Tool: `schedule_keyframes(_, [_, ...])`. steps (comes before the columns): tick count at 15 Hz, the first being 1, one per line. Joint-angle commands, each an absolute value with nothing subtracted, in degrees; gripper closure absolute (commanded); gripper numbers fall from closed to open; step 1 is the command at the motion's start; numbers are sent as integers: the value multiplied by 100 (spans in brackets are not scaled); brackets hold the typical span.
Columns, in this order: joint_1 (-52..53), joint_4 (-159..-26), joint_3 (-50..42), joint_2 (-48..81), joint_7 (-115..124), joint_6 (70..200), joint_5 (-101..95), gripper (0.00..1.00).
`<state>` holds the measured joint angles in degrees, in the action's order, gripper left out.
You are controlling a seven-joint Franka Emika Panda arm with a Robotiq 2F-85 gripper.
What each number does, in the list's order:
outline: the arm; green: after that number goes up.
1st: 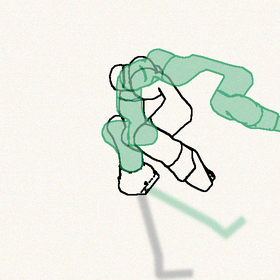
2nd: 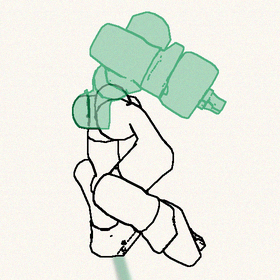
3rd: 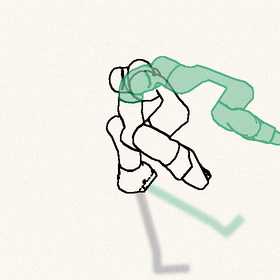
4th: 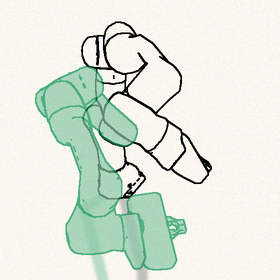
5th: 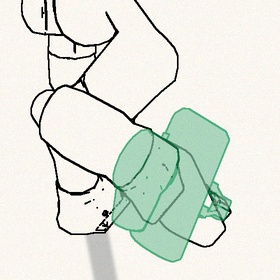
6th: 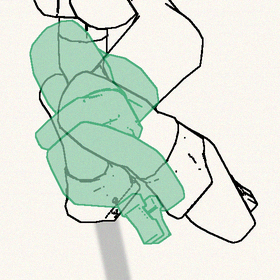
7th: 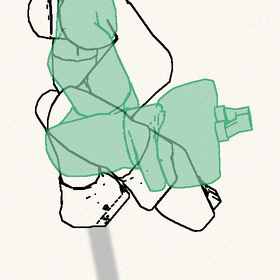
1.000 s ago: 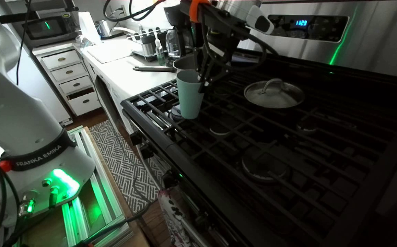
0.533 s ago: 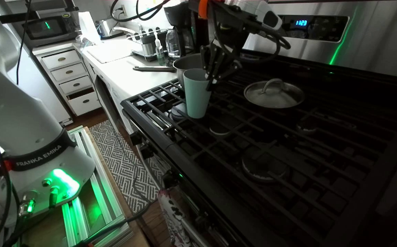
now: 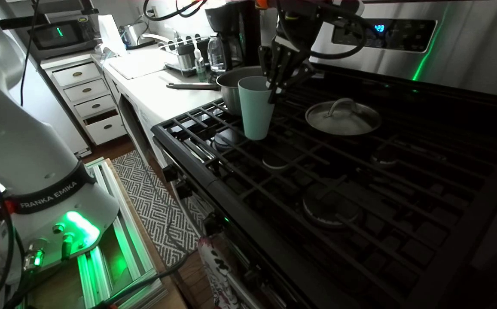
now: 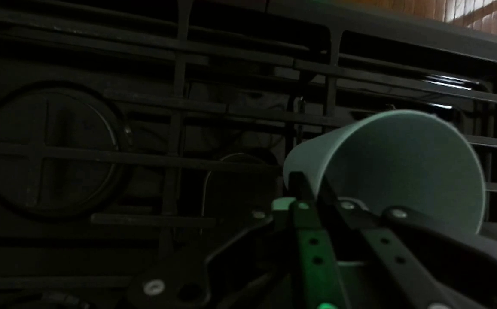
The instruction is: Put the lid on the stove, then pour water from the cup into the pot
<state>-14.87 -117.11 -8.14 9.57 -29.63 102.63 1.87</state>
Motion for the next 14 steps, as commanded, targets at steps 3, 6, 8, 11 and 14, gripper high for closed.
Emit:
schedule_keyframes(3, [-1312,-11646,-800,756,-2790,10328,-67,99])
schedule_keyframes(6, [-1052,-11632,-686,455,-2539,10510,-466,99])
schedule_keyframes(8, [-835,-11600,-574,289,-2291,10620,-727,99])
schedule_keyframes(11, [-492,-11599,-368,80,-1742,10870,-1188,99])
schedule_keyframes(14, [-190,-11671,-150,-57,-939,11264,-1854,99])
